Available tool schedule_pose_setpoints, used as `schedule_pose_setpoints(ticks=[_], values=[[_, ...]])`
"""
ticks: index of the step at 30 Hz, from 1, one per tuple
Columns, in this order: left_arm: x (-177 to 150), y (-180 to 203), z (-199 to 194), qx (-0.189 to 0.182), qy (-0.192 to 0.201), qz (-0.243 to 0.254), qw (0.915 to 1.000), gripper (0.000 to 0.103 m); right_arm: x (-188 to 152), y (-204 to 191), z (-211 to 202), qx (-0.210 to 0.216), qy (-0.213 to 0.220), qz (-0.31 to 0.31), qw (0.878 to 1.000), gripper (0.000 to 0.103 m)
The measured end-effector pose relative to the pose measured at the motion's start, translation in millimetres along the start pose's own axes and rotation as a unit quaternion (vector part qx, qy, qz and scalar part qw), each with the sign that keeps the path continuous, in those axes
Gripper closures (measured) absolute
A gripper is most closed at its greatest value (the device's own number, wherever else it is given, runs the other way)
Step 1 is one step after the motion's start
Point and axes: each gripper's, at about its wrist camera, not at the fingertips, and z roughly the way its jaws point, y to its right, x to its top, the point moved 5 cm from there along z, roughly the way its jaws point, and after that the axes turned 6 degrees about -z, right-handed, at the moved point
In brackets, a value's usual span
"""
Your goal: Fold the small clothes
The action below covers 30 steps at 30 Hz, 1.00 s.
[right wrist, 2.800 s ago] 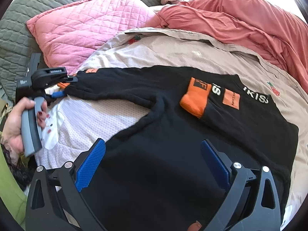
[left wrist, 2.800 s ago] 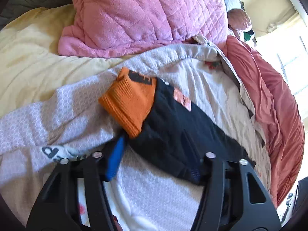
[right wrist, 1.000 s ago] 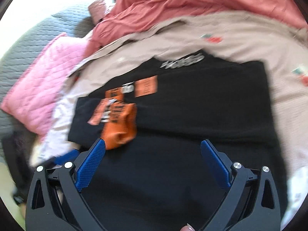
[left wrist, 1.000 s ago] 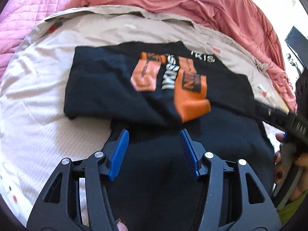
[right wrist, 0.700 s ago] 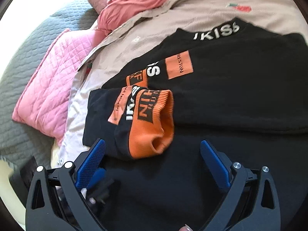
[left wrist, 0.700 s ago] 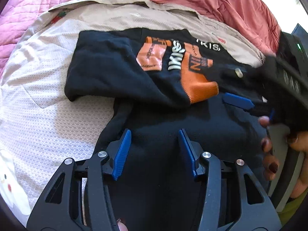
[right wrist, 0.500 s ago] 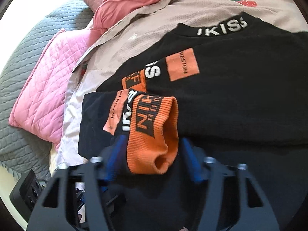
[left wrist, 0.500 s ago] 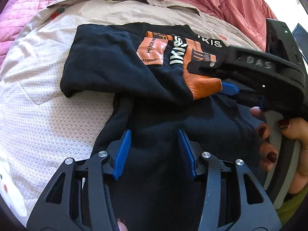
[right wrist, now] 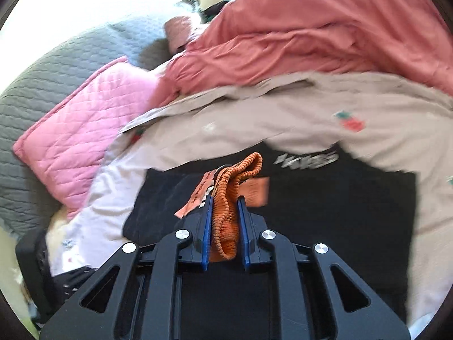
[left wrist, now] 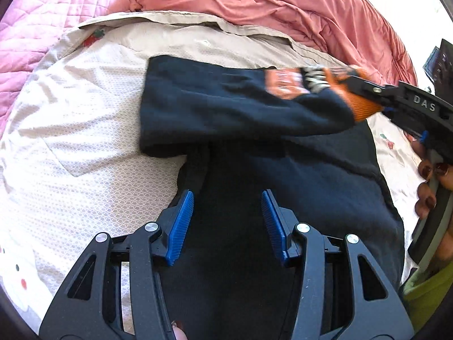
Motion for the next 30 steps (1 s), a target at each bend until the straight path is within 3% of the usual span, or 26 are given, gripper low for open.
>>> schedule_pose_setpoints(ticks=[9,12,17,22,26,30], values=[[14,18,10,0.001,-0.001,0.016,0.9999,0.061,-16,107,-33,-0.092,0.014,0.04,0.995,0.089],[28,30,15,0.001,0.005,0.025,0.9997,0.061,-28,124,-37,-0.101,0.014,0.053,0.993,0.098],[56,44,35,0.012,0.009,0.032,0.9994,0.061,-46,137,-35,-0.099,0.011,0.073,0.992,0.098],[76,44,68,0.035,-0.016,0.042,0.9984,0.061,-63,146,-31,-0.087,0.005,0.109,0.99,0.097],[72,41,91,0.041,-0.045,0.055,0.9966,0.057,-74,161,-28,-0.075,-0.006,0.146,0.986,0.063],[68,44,93,0.045,-0.039,0.07,0.9957,0.053,-74,165,-17,-0.062,-0.01,0.151,0.987,0.057]])
